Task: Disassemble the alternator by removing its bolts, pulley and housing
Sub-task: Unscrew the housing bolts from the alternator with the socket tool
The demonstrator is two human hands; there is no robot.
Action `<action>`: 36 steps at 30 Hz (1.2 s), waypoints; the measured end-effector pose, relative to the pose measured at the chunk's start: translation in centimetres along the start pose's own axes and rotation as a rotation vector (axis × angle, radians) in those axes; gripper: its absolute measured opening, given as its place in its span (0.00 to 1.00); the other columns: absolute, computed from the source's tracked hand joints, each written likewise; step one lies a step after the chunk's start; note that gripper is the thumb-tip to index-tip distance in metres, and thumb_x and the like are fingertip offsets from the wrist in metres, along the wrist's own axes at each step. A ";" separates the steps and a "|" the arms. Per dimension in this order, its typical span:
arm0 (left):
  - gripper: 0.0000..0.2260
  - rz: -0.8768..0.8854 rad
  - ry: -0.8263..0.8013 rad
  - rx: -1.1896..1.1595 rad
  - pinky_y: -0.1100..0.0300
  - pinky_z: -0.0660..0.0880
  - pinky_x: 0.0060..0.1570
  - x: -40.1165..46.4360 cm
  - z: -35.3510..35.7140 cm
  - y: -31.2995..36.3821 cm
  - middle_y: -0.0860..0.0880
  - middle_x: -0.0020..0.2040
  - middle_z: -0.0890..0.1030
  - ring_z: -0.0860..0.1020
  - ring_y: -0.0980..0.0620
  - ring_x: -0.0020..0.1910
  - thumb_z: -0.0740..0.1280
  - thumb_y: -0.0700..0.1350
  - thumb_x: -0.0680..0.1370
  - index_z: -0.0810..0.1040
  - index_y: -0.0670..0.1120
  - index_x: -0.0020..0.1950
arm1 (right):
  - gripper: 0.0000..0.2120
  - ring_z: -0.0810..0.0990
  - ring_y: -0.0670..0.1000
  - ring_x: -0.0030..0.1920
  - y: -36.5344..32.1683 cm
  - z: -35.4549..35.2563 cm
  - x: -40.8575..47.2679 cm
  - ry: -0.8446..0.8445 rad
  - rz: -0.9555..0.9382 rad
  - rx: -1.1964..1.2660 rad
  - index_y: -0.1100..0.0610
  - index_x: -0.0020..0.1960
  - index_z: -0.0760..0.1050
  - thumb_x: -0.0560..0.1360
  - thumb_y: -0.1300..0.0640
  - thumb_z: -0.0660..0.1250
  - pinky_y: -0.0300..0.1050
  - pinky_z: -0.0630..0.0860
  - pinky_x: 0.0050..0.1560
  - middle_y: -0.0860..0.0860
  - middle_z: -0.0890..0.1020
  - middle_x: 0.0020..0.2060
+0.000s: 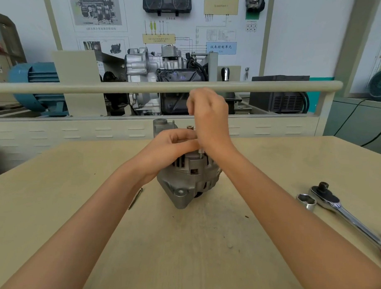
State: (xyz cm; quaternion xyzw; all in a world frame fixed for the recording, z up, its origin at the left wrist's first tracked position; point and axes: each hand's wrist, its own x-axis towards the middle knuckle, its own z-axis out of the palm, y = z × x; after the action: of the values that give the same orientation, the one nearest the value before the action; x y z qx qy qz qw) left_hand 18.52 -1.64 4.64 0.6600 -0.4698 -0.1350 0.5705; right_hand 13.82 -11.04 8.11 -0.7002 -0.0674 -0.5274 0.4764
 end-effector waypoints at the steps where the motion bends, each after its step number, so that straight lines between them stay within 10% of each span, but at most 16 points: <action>1: 0.06 -0.010 -0.007 0.001 0.69 0.76 0.44 0.0 0.0 0.0 0.52 0.46 0.86 0.83 0.57 0.47 0.66 0.43 0.78 0.83 0.48 0.51 | 0.19 0.65 0.48 0.29 0.0 -0.3 0.3 -0.046 0.104 0.149 0.57 0.25 0.63 0.74 0.59 0.54 0.41 0.65 0.39 0.51 0.66 0.22; 8: 0.07 -0.022 0.025 -0.007 0.69 0.76 0.44 0.1 -0.2 -0.2 0.50 0.48 0.86 0.83 0.56 0.48 0.67 0.44 0.78 0.83 0.46 0.52 | 0.30 0.69 0.50 0.29 0.5 -0.5 1.6 -0.214 0.314 0.609 0.54 0.17 0.63 0.79 0.61 0.51 0.42 0.72 0.51 0.50 0.68 0.19; 15: 0.07 0.056 0.130 -0.004 0.68 0.77 0.41 -0.1 0.2 -0.5 0.52 0.40 0.86 0.84 0.57 0.41 0.68 0.37 0.76 0.84 0.47 0.43 | 0.17 0.67 0.48 0.34 0.8 0.1 -0.4 -0.024 -0.114 -0.154 0.54 0.29 0.63 0.77 0.58 0.56 0.40 0.66 0.40 0.48 0.67 0.28; 19: 0.19 0.069 0.141 0.038 0.72 0.73 0.32 -0.2 0.3 -0.5 0.55 0.30 0.83 0.80 0.62 0.31 0.65 0.32 0.76 0.81 0.51 0.31 | 0.11 0.67 0.50 0.39 0.7 0.9 -2.0 0.334 -0.251 -0.603 0.58 0.35 0.71 0.73 0.57 0.58 0.45 0.63 0.55 0.49 0.69 0.33; 26: 0.08 0.026 0.041 0.028 0.69 0.77 0.44 0.0 0.1 -0.4 0.53 0.45 0.86 0.83 0.57 0.46 0.67 0.41 0.78 0.84 0.52 0.48 | 0.20 0.66 0.47 0.28 -0.4 0.4 0.0 0.103 0.122 0.097 0.56 0.24 0.62 0.74 0.56 0.54 0.38 0.67 0.36 0.49 0.66 0.22; 32: 0.09 -0.008 0.046 0.012 0.69 0.77 0.47 0.1 -0.1 -0.4 0.51 0.49 0.86 0.83 0.56 0.50 0.68 0.45 0.76 0.83 0.47 0.55 | 0.34 0.70 0.49 0.27 0.3 -0.8 1.6 -0.212 0.371 0.638 0.54 0.16 0.61 0.82 0.54 0.47 0.41 0.73 0.53 0.51 0.68 0.18; 36: 0.06 -0.002 0.065 0.026 0.69 0.76 0.44 0.2 -0.1 -0.4 0.51 0.46 0.86 0.83 0.56 0.46 0.68 0.44 0.75 0.83 0.47 0.50 | 0.33 0.72 0.49 0.28 0.1 -0.4 1.3 -0.162 0.348 0.577 0.55 0.17 0.62 0.82 0.57 0.48 0.44 0.74 0.54 0.51 0.69 0.19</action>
State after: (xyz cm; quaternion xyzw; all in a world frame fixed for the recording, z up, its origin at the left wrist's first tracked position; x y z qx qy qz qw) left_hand 18.91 -1.78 4.35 0.6718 -0.4522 -0.1079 0.5767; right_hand 14.14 -11.91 9.10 -0.5772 -0.1308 -0.3404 0.7307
